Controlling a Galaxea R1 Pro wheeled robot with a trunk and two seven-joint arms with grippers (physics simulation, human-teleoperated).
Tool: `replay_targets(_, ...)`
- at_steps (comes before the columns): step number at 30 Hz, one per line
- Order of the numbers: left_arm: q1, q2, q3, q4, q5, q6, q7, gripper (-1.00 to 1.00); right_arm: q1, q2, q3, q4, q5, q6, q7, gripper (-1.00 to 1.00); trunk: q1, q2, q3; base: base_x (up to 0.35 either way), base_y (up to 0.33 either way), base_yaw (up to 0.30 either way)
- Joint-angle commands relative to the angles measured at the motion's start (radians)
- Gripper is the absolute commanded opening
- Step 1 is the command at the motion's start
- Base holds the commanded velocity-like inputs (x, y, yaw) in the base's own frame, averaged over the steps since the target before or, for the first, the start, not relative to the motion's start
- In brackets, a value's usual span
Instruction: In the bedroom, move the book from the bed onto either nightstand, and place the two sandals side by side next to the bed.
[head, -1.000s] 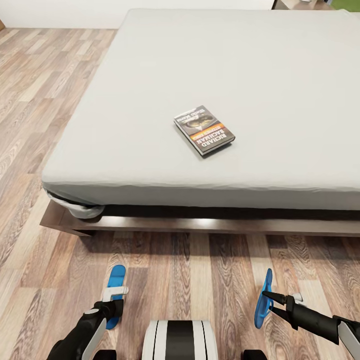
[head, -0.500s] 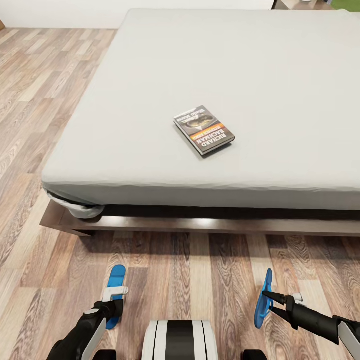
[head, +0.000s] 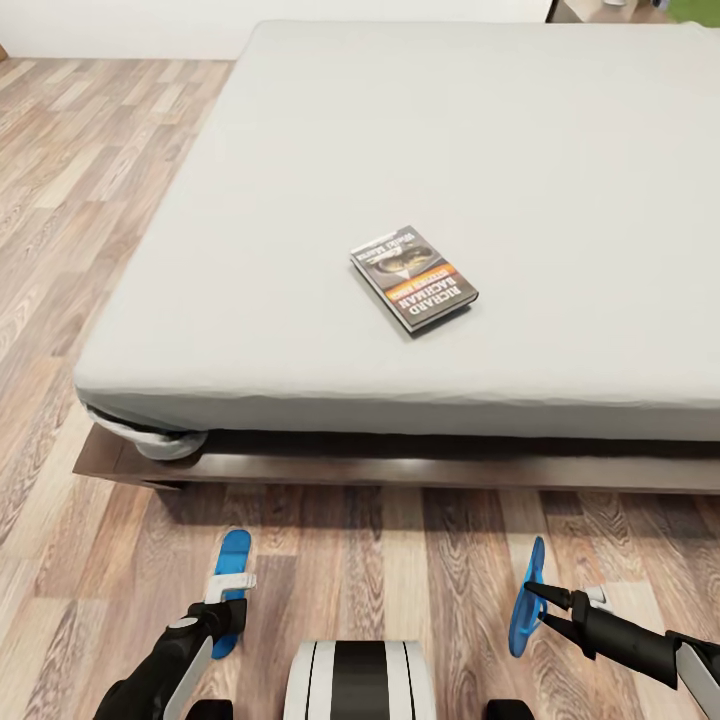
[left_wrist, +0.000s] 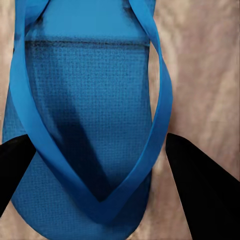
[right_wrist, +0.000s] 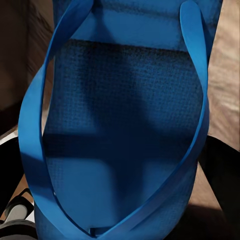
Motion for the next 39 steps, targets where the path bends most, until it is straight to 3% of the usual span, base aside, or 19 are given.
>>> replay_targets(1, 0.000, 0.002, -0.007, -0.002, 0.010, 0.004, 0.008, -1.00, 0.000, 0.000, -0.002, 0.000, 0.000, 0.005, 0.002, -1.00, 0.000, 0.000, -0.001, 0.118, 0.036, 0.000)
replay_targets(24, 0.000, 0.003, -0.006, -0.002, 0.010, 0.004, 0.010, -1.00, 0.000, 0.000, -0.002, -0.001, 0.000, 0.005, 0.002, -1.00, 0.000, 0.000, -0.001, 0.010, 0.058, 0.000)
replay_targets(29, 0.000, 0.002, -0.006, -0.002, 0.010, 0.004, 0.010, -1.00, 0.000, 0.000, -0.002, -0.001, 0.000, 0.005, 0.002, -1.00, 0.002, -0.001, -0.020, 0.000, 0.000, 0.000)
replay_targets(39, 0.000, 0.002, -0.006, -0.002, 0.010, 0.004, 0.010, -1.00, 0.000, 0.000, -0.002, -0.002, 0.000, 0.005, 0.002, -1.00, 0.002, -0.001, -0.020, 0.000, 0.000, 0.000)
